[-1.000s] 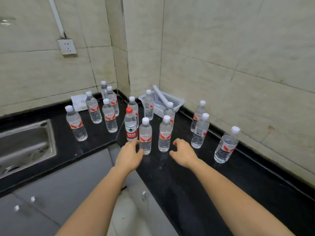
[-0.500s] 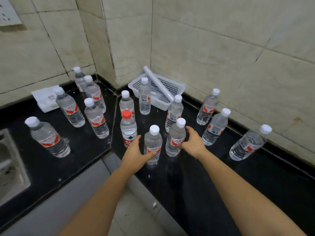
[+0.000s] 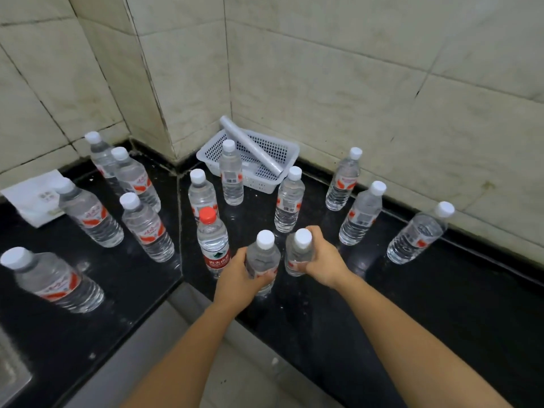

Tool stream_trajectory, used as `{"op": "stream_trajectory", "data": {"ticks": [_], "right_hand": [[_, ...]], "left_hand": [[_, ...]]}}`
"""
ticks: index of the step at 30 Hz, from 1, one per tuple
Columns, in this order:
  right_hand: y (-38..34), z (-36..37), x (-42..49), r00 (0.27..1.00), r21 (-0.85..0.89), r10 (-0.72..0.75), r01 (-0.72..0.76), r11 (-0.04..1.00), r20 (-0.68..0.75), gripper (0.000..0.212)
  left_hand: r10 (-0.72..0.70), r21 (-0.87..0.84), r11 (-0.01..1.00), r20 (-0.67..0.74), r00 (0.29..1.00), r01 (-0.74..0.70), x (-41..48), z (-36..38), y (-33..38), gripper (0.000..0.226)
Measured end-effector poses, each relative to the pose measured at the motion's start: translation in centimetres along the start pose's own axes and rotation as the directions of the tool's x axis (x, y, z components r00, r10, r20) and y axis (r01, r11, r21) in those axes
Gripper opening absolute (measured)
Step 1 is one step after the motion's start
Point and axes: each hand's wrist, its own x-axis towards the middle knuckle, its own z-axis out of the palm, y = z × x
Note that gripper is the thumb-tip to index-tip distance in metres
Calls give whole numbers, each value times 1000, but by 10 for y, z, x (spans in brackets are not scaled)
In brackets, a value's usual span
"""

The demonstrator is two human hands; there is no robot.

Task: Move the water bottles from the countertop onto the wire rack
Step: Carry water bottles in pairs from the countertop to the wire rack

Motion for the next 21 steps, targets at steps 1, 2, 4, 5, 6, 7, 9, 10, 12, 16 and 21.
{"op": "stream_trajectory", "data": {"ticks": [1,2,4,5,6,7,9,10,12,16,21], "right_hand": [[1,2,-3,1000,-17,-8,8,1000,-6,61],[2,4,-6,1000,-30,-14,14,999,-20,60],[4,6,-12,998,-35,-22,20,999,-54,58],[4,4,-16,997,-25,-17,16,1000,-69,58],[6,1,-19,997,-8,-8,7,1000,-82,58],[9,-3,-23,995,14,3,-2,1000,-96,59],[17,-16,-33,991,58,21,-14,998,-133,61],[22,-25,-40,988,67,22,-12,998,-154,62],[30,-45,-57,979,68,25,-11,998,-200,63],[46,-102,-101,939,96,48,-16,995,-340,64],[85,-176,-182,841,207,126,-18,978,-526,72]], "left_hand": [[5,17,1000,-2,1000,-5,1,0,1,58],[9,25,1000,-14,1000,-8,1,1,0,56],[15,31,999,-61,998,-13,0,4,2,53],[23,42,999,-77,997,-20,0,6,4,52],[40,59,998,-85,996,-35,-1,6,7,49],[59,79,996,-81,995,-53,-1,7,12,47],[102,109,989,-43,994,-96,0,8,26,44],[122,117,986,-20,992,-118,-1,9,34,44],[170,114,979,12,985,-170,-3,16,55,48],[296,83,951,42,954,-298,-19,48,110,55],[433,22,898,122,893,-439,-66,112,176,51]]}}
